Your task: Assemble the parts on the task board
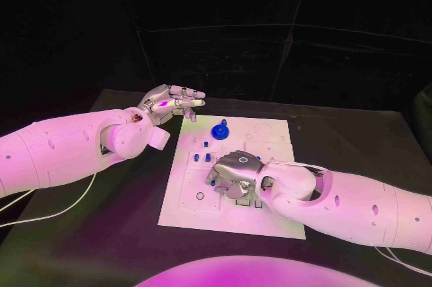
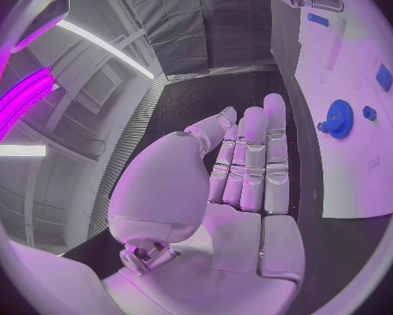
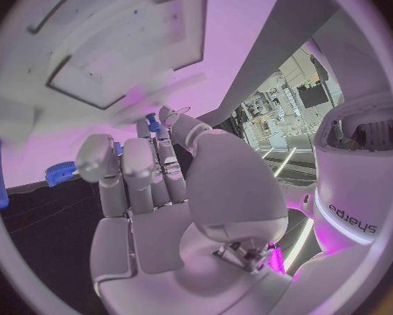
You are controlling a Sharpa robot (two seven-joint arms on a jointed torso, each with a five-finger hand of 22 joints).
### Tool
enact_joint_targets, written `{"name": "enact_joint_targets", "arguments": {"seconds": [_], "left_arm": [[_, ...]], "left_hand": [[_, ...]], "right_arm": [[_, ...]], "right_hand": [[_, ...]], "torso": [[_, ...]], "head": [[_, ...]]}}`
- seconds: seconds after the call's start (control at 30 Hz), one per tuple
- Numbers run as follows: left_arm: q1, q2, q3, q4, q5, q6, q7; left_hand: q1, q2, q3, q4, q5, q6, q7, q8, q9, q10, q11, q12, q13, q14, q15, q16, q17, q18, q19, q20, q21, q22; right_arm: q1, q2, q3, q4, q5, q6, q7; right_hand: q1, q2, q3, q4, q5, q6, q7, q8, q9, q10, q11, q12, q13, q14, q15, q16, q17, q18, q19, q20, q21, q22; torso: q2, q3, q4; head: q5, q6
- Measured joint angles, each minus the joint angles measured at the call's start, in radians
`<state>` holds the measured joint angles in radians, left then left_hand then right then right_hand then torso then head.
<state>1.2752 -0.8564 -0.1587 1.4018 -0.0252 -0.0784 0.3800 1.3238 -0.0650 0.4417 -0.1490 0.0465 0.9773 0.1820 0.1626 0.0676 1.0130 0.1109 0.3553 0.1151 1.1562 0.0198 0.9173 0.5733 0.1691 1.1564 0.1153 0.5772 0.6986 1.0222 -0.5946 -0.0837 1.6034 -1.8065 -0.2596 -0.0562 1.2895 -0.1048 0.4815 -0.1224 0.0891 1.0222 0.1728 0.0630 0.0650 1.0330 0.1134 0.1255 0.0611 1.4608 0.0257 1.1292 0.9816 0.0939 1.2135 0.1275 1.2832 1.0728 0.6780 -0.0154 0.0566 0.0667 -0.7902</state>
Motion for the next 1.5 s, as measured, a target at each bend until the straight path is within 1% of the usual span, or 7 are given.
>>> {"name": "enact_joint_targets", "arguments": {"seconds": [0.03,0.17,0.47,0.67,0.9,1.37,1.5], "left_arm": [[0.0,0.0,0.0,0.0,0.0,0.0,0.0],[0.0,0.0,0.0,-0.001,0.0,0.002,-0.002],[0.0,0.0,0.0,-0.004,0.0,0.008,-0.006],[0.0,0.0,0.0,-0.005,0.0,0.012,-0.009],[0.0,-0.001,-0.001,-0.004,0.0,0.017,-0.012],[0.0,0.002,-0.001,-0.004,0.0,0.022,-0.013],[0.0,0.001,-0.001,-0.004,0.0,0.022,-0.013]], "left_hand": [[0.0,0.0,0.0,0.0,0.0,0.0,0.0,0.0,0.0,0.0,0.0,0.0,0.0,0.0,0.0,0.0,0.0,0.0,0.0,0.0,0.0,0.0],[0.0,0.0,0.0,0.0,0.0,0.0,0.0,0.0,0.0,0.0,0.0,0.0,0.0,0.0,0.0,0.0,-0.001,0.0,0.0,0.0,0.0,-0.001],[0.0,0.0,0.0,0.0,0.0,0.0,0.0,0.0,0.0,-0.004,0.004,0.0,0.0,0.0,0.0,0.0,-0.002,0.0,-0.003,0.003,0.0,-0.001],[0.0,0.0,0.0,0.0,0.0,0.0,0.0,0.0,0.0,-0.007,0.0,0.0,0.0,0.0,0.0,0.0,-0.002,0.0,-0.003,0.003,0.0,-0.001],[0.0,0.0,0.0,0.0,0.0,0.0,0.0,0.0,0.0,-0.007,0.0,0.004,0.0,-0.004,0.003,0.0,-0.003,0.0,-0.003,0.003,0.0,-0.001],[0.0,0.0,0.0,0.0,0.0,0.0,0.0,0.0,0.0,-0.007,0.0,0.004,0.0,-0.004,0.003,0.0,-0.003,0.0,-0.003,0.003,0.0,-0.001],[0.0,0.0,0.0,0.0,0.0,0.0,0.0,0.0,0.0,-0.007,0.0,0.004,0.0,-0.004,0.003,0.0,-0.003,0.0,-0.003,0.003,0.0,0.0]], "right_arm": [[-0.001,-0.002,-0.001,0.0,0.001,-0.005,0.0],[-0.002,-0.014,-0.002,0.006,0.011,-0.047,0.003],[-0.002,-0.084,0.001,0.057,0.06,-0.166,0.021],[0.002,-0.185,0.05,0.114,0.117,-0.181,0.025],[0.041,-0.286,0.082,0.144,0.153,-0.133,0.006],[0.057,-0.304,0.087,0.123,0.129,0.031,-0.067],[0.058,-0.291,0.087,0.115,0.115,0.066,-0.082]], "right_hand": [[0.0,0.0,-0.016,0.001,0.002,-0.041,0.007,0.0,-0.001,-0.04,0.005,-0.011,0.0,-0.018,0.007,-0.039,-0.048,0.023,-0.039,0.006,-0.035,-0.051],[0.0,0.0,-0.053,0.005,0.01,-0.094,0.007,0.0,0.0,-0.099,0.015,-0.014,0.005,-0.053,0.013,-0.105,-0.132,0.039,-0.101,0.015,-0.096,-0.134],[0.015,0.003,-0.075,0.01,0.02,-0.094,0.007,0.0,0.003,-0.102,0.014,0.025,0.008,-0.053,0.014,-0.113,-0.152,0.039,-0.102,0.017,-0.103,-0.145],[0.015,0.003,-0.091,0.014,0.02,-0.09,0.003,0.0,0.004,-0.09,0.005,0.047,0.008,-0.048,0.008,-0.104,-0.148,0.039,-0.089,0.012,-0.103,-0.131],[0.015,0.003,-0.137,0.019,0.02,-0.097,-0.004,0.0,0.004,-0.105,0.006,0.055,0.006,-0.048,0.008,-0.116,-0.176,0.039,-0.097,0.01,-0.12,-0.159],[0.018,0.0,-0.186,0.027,0.01,-0.088,-0.014,0.006,0.005,-0.126,0.01,0.08,0.006,-0.055,0.008,-0.122,-0.194,0.039,-0.111,0.012,-0.137,-0.187],[0.034,0.015,-0.193,0.028,0.007,-0.083,-0.019,0.006,0.005,-0.12,0.004,0.097,0.007,-0.055,0.008,-0.121,-0.196,0.039,-0.11,0.011,-0.137,-0.181]], "torso": [[0.0,0.0,0.0],[0.0,0.0001,0.0],[0.0,0.0006,-0.0005],[-0.001,-0.0002,-0.0013],[-0.001,-0.0002,-0.0032],[0.0,-0.0001,0.0017],[0.0,-0.0002,0.0007]], "head": [[0.0,0.001],[-0.002,0.003],[-0.009,0.01],[-0.019,0.018],[-0.029,0.026],[-0.033,0.029],[-0.031,0.029]]}}
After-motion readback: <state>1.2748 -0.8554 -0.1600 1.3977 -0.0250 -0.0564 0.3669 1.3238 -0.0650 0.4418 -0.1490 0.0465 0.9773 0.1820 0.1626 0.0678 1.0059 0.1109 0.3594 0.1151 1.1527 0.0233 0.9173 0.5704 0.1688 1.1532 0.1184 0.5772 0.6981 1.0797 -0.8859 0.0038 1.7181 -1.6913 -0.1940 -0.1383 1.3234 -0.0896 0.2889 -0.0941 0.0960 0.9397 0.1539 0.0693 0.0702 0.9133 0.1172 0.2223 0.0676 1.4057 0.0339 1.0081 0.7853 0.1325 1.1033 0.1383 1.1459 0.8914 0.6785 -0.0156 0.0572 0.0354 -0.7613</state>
